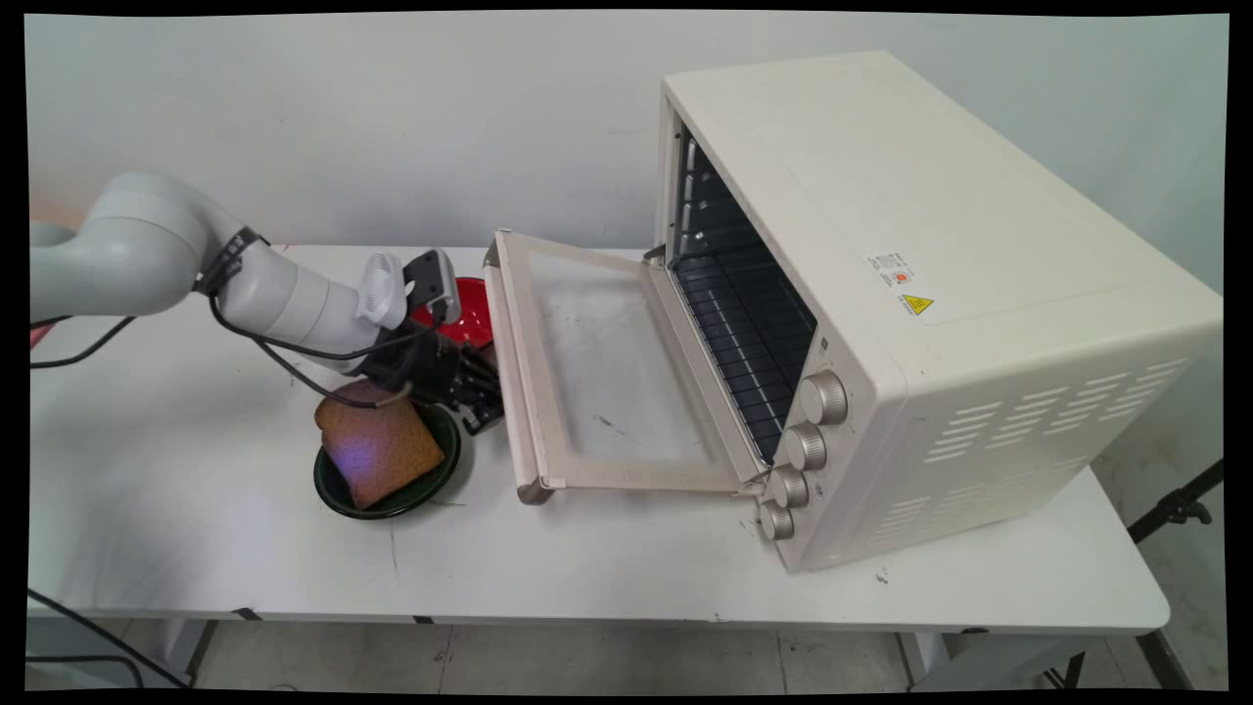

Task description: Close the oven

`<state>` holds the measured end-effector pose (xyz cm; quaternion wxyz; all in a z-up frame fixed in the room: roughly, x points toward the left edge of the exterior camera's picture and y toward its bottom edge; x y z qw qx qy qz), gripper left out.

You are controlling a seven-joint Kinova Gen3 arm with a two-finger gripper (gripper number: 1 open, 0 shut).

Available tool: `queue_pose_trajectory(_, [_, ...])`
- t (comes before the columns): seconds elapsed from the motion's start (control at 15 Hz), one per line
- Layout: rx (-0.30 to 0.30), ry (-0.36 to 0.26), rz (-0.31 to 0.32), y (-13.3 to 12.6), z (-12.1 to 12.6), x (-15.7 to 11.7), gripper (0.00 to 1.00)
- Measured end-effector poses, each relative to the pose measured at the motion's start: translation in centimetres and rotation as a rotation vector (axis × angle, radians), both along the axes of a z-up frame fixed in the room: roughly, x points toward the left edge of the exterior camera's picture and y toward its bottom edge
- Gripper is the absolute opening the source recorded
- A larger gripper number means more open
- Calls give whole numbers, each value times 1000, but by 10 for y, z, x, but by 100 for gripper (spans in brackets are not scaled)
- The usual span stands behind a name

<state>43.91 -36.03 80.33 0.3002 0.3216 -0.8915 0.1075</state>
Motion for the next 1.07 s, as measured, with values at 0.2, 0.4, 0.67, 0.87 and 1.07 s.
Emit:
queue_pose_trajectory(0.2, [-9, 23, 16, -6, 0, -5, 0])
queue_pose_trajectory(0.4, [-21, 51, 25, -13, 6, -11, 0])
queue_pose_trajectory(0.67, [-45, 91, 16, -24, 23, -20, 0])
queue_pose_trajectory(0.87, [-68, 119, -5, -33, 40, -27, 0])
queue_pose_trajectory(1.07, [-90, 139, -27, -43, 56, -33, 0])
